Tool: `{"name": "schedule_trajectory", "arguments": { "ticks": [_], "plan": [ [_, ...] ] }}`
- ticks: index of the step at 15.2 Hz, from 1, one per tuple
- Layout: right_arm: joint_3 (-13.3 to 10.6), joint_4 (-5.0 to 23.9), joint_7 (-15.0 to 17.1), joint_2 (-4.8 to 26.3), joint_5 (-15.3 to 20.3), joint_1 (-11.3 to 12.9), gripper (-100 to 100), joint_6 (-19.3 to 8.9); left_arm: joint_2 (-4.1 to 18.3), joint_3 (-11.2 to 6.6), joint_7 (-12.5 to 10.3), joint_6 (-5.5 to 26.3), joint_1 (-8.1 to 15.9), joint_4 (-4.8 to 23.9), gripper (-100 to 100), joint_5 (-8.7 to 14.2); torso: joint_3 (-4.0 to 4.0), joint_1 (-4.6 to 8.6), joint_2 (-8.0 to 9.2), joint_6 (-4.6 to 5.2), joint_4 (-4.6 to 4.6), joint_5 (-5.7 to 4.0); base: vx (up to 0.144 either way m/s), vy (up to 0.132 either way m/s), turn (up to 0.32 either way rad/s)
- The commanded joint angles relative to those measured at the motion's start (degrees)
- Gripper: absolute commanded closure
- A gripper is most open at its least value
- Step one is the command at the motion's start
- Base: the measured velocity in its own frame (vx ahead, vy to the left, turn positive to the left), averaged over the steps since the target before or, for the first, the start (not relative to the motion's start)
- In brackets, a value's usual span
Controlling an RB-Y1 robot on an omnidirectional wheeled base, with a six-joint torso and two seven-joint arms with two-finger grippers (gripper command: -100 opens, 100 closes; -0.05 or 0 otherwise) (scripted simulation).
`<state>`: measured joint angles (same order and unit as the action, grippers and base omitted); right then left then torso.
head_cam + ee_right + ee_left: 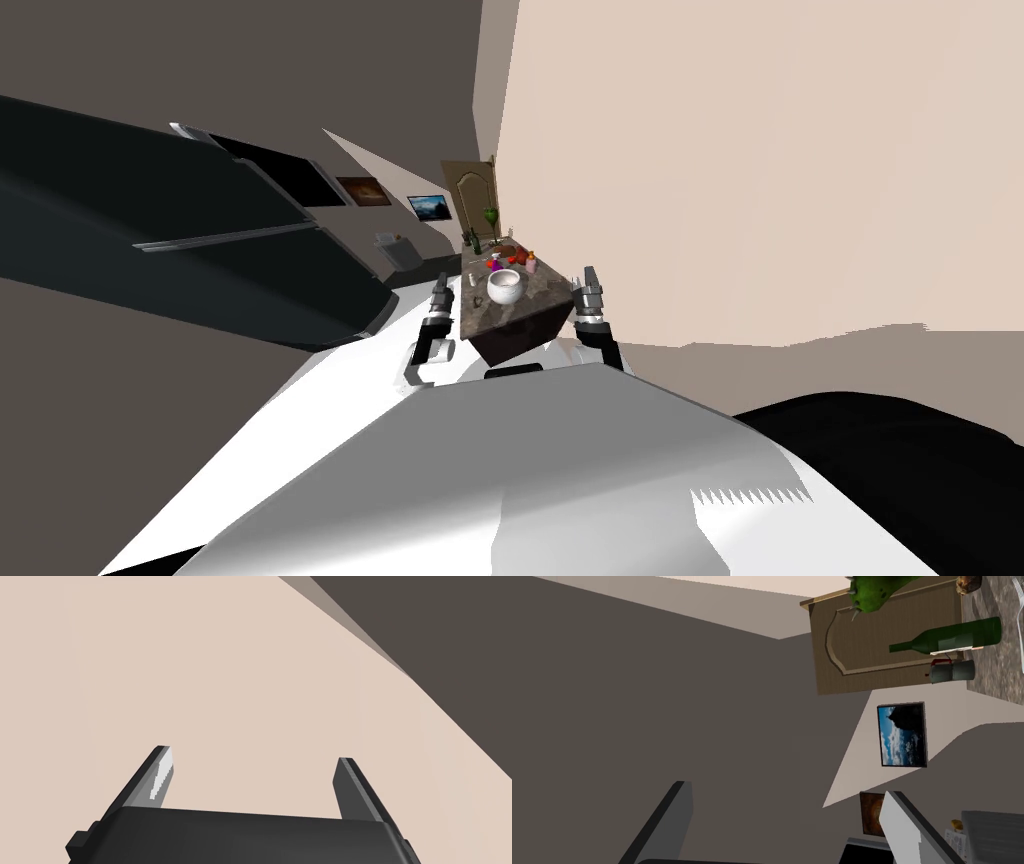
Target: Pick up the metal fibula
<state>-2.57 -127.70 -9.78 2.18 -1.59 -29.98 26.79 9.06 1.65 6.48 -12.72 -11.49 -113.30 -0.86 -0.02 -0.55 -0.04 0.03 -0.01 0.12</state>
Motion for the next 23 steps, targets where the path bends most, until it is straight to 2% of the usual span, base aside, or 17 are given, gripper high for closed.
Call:
{"name": "schedule_trajectory", "arguments": {
  "ticks": [1, 2, 4, 5, 7, 8, 10, 11, 12, 13, 15, 16, 17, 19, 20, 22, 23],
  "plan": [
    [0.0, 0.0, 0.0, 0.0, 0.0, 0.0, 0, 0.0, 0.13, 0.09, 0.08, 0.97, 1.01, 1.84, -100, 0.16, 0.0, 0.0, 0.0, 0.0, 0.0, 0.0, -0.009, 0.105, -0.037],
    [0.0, 0.0, 0.0, 0.0, 0.0, -0.01, 0, 0.0, 0.5, 0.24, 0.2, 3.29, 3.77, 4.03, -100, 0.61, -0.01, 0.04, -0.02, -0.03, 0.0, 0.0, -0.009, 0.11, -0.133],
    [0.0, 0.0, 0.0, 0.0, 0.0, 0.0, 0, 0.0, 0.5, 0.24, 0.2, 3.29, 3.78, 5.05, -100, 0.61, -0.02, 0.03, -0.04, -0.01, -0.01, 0.0, -0.008, 0.108, -0.095],
    [0.0, 0.0, 0.0, 0.0, 0.0, -0.01, 0, 0.0, 0.81, 0.4, 0.33, 5.69, 6.38, 6.86, -100, 1.09, -0.02, 0.09, -0.04, -0.03, -0.01, -0.01, -0.019, 0.103, -0.101],
    [0.0, 0.0, 0.0, 0.0, 0.0, 0.0, 0, 0.0, 0.81, 0.4, 0.33, 5.69, 6.66, 8.38, -100, 1.09, -0.01, 0.05, -0.01, -0.01, 0.0, -0.01, -0.017, 0.103, -0.114],
    [0.0, 0.0, 0.0, 0.0, 0.0, 0.0, 0, 0.0, 1.07, 0.55, 0.46, 8.17, 8.7, 9.88, -100, 1.58, -0.01, 0.11, -0.01, -0.02, -0.01, -0.01, -0.011, 0.117, -0.171],
    [0.0, 0.0, 0.0, 0.0, 0.0, 0.0, 0, 0.0, 1.07, 0.55, 0.46, 8.17, 9.63, 11.82, -100, 1.58, -0.02, 0.05, -0.04, 0.01, -0.01, -0.01, -0.015, 0.104, -0.128],
    [0.0, 0.0, 0.0, 0.0, 0.0, -0.01, 0, 0.0, 1.29, 0.72, 0.59, 10.37, 12.35, 14.19, -100, 2.09, -0.03, 0.11, -0.05, -0.02, -0.01, -0.02, -0.033, 0.103, -0.125],
    [0.0, 0.0, 0.0, 0.0, 0.0, 0.0, 0, 0.0, 1.29, 0.72, 0.59, 10.72, 12.68, 15.34, -100, 2.09, -0.01, 0.1, -0.02, 0.01, 0.0, -0.02, -0.029, 0.124, -0.17],
    [0.0, 0.0, 0.0, 0.0, 0.0, 0.0, 0, 0.0, 1.46, 0.89, 0.73, 12.29, 14.86, 17.07, -100, 2.6, 0.0, 0.05, 0.0, 0.0, 0.0, -0.01, -0.018, 0.158, -0.234],
    [0.0, 0.0, 0.0, 0.01, 0.0, 0.0, 0, 0.0, 1.46, 0.89, 0.73, 13.31, 15.79, 18.95, -100, 2.6, -0.02, -0.13, -0.05, 0.0, -0.01, 0.03, -0.008, 0.151, -0.129],
    [0.01, 0.0, 0.0, 0.0, 0.0, -0.01, 0, 0.0, 1.46, 0.89, 0.73, 13.31, 15.79, 18.95, -100, 2.6, -0.04, -0.07, -0.07, -0.03, -0.01, 0.02, -0.007, 0.068, 0.013],
    [0.0, 0.0, 0.0, 0.0, 0.0, -0.01, 0, 0.0, 1.58, 1.06, 0.87, 15.95, 18.24, 21.05, -100, 3.12, -0.05, 0.1, -0.09, -0.04, -0.02, -0.01, -0.015, 0.087, -0.132],
    [0.0, 0.0, 0.0, 0.0, 0.0, 0.0, 0, 0.0, 1.58, 1.06, 0.87, 15.95, 18.95, 22.62, -100, 3.12, -0.04, 0.12, -0.08, 0.01, -0.01, -0.02, -0.016, 0.092, -0.136],
    [0.0, 0.0, 0.0, 0.0, 0.0, -0.01, 0, 0.0, 1.66, 1.23, 1.01, 18.62, 21.31, 24.12, -100, 3.65, -0.04, 0.17, -0.08, -0.02, -0.02, -0.03, -0.03, 0.097, -0.181],
    [0.0, 0.0, 0.0, 0.0, 0.0, 0.0, 0, 0.0, 1.66, 1.23, 1.01, 18.62, 22.16, 26.33, -100, 3.65, -0.02, 0.08, -0.04, 0.0, -0.01, -0.02, -0.025, 0.111, -0.116],
    [0.0, 0.0, 0.0, 0.0, 0.0, -0.01, 0, 0.0, 1.7, 1.4, 1.15, 21.27, 24.53, 27.7, -100, 4.19, -0.03, 0.1, -0.05, -0.04, -0.01, -0.01, -0.011, 0.116, -0.156]
  ]
}}
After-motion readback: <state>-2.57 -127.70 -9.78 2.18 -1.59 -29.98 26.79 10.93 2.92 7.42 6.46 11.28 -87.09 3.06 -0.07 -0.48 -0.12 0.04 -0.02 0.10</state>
